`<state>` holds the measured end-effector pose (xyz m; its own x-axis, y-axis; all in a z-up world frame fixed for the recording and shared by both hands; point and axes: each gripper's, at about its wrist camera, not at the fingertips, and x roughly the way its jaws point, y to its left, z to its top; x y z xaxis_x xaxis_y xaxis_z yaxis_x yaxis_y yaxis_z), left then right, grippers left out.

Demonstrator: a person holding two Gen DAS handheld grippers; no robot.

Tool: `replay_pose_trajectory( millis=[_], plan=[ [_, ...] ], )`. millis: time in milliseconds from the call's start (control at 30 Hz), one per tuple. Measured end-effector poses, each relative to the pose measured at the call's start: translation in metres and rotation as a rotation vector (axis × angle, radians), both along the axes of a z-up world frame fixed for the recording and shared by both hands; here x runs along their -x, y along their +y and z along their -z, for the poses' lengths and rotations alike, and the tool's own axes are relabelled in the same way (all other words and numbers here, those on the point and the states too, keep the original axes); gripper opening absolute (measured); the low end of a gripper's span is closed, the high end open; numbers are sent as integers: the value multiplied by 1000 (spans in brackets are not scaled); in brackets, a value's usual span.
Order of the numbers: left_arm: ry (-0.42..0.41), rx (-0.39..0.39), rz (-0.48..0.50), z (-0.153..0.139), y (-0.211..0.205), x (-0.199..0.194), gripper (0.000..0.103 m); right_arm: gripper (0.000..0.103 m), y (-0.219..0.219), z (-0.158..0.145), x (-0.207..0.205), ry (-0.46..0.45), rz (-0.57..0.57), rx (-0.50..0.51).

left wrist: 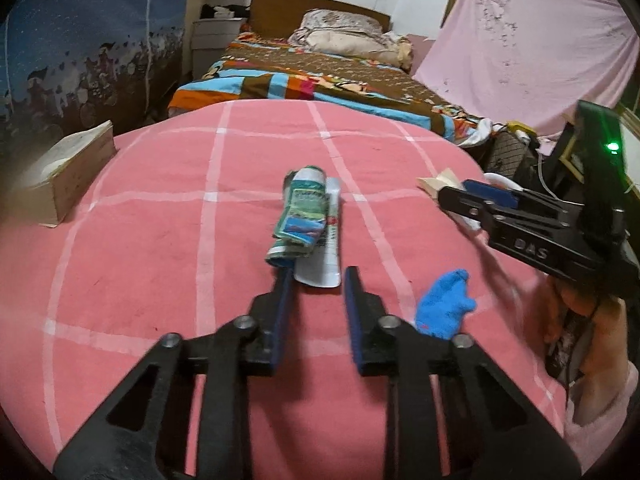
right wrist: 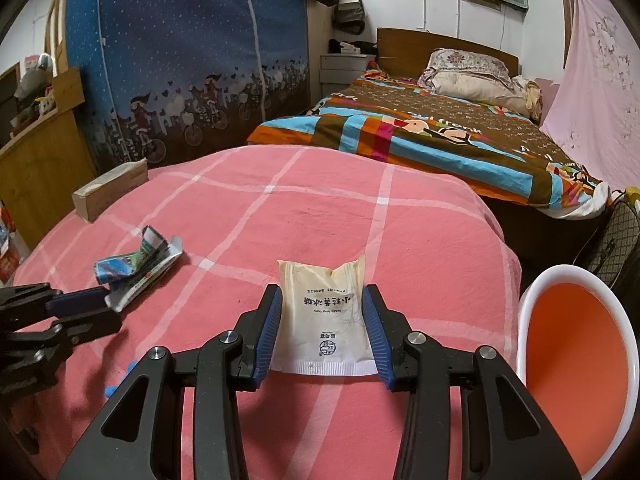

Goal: Collect trash

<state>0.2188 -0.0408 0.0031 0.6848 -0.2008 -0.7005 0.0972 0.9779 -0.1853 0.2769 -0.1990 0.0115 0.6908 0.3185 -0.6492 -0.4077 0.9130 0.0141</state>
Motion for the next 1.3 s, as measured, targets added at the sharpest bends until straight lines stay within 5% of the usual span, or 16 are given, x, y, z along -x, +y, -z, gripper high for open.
replay_pose_trajectory(
  millis=[500, 767, 1300],
  plan=[
    [-47, 4, 79, -3, -9, 18, 0, 39, -9, -6, 11, -41, 1, -46],
    [-145, 8, 81, -15, -18, 26, 0, 39, -38, -26, 42, -190, 31, -184],
    [-541, -59, 150, -78, -69, 41, 0, 39, -83, -53, 103, -578, 133, -305]
  ],
)
